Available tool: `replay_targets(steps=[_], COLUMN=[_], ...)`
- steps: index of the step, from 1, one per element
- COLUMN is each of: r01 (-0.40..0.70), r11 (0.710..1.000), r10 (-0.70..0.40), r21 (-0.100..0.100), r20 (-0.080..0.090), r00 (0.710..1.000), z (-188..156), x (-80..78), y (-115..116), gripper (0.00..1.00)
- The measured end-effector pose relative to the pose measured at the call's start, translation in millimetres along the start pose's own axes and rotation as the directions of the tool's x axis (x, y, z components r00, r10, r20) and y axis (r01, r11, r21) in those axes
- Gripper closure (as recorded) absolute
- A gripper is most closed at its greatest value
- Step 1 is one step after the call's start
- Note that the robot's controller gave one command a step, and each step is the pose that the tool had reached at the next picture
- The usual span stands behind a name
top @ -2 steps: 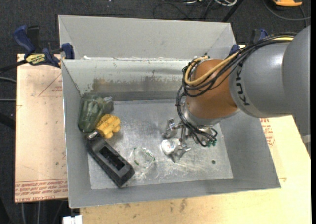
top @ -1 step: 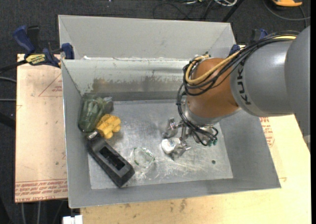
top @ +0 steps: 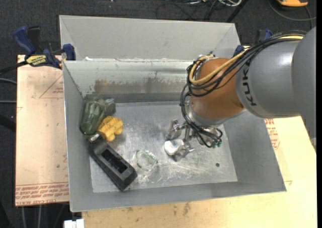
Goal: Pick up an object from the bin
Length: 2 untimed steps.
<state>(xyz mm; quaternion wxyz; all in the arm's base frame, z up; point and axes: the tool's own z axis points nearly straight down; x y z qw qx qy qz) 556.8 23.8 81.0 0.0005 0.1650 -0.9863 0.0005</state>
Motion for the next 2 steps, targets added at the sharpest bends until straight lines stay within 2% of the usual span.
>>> replay_targets(steps=[2], r01=[-0.001], r11=[1.0], r10=[0.001], r21=[-0.003], r20=[-0.001], r00=[1.0], z=[-25.6], x=[1.7], y=[1.5], gripper=[1.0])
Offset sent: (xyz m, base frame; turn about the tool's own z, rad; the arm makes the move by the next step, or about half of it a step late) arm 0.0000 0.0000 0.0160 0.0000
